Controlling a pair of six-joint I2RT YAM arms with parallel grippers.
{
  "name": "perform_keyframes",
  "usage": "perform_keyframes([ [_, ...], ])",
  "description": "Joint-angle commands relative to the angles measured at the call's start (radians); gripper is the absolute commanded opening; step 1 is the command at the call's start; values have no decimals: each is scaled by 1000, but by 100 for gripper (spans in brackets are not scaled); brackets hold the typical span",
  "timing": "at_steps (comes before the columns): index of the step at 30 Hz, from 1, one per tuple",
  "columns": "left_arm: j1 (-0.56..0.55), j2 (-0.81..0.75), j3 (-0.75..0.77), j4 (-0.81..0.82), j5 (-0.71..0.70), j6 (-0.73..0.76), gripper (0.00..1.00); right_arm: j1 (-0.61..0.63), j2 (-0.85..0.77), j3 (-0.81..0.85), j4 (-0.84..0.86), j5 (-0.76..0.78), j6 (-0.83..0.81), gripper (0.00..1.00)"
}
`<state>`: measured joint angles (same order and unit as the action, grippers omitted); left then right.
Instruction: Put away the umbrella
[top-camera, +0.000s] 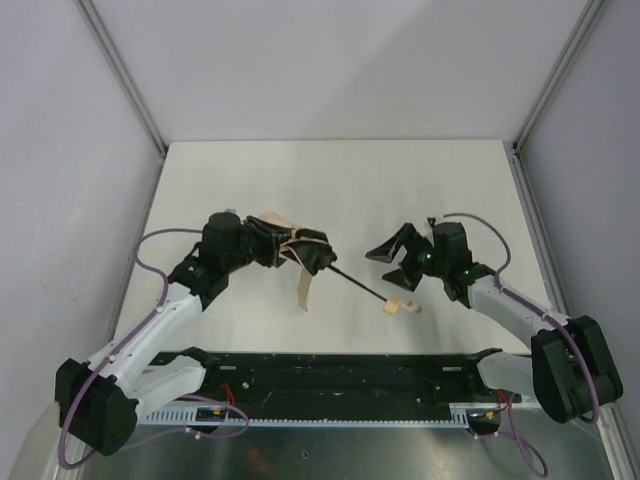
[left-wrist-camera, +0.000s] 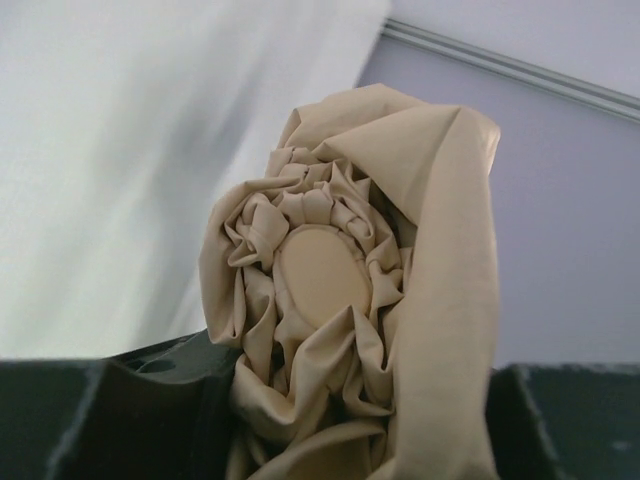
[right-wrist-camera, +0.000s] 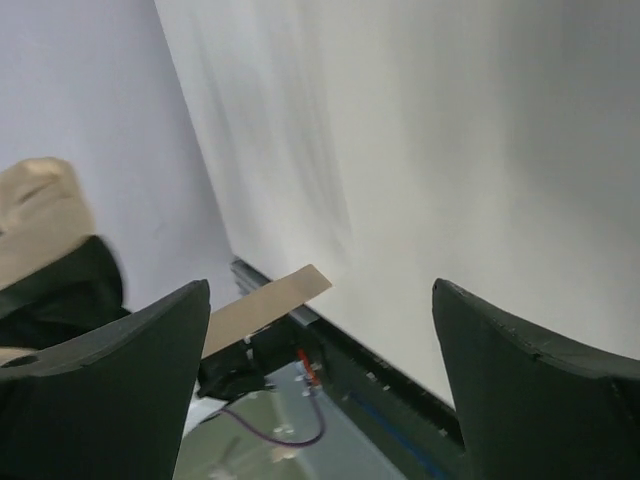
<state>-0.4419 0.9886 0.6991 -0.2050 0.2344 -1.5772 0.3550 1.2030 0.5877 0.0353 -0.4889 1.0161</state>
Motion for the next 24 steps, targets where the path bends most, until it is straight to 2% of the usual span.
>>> perform_keyframes([
  [1, 17, 12, 129, 131, 68, -92, 0, 77, -85, -71, 241, 30, 349, 94],
  [7, 18, 64, 204, 212, 67, -158, 0, 266, -85, -178, 531, 185, 659, 85],
  [15, 11, 76, 232, 284, 66, -188, 0, 372, 70, -189, 812, 315, 822, 75],
  [24, 3, 66, 230, 295, 61, -200, 0, 479, 148, -188, 857, 387, 892, 63],
])
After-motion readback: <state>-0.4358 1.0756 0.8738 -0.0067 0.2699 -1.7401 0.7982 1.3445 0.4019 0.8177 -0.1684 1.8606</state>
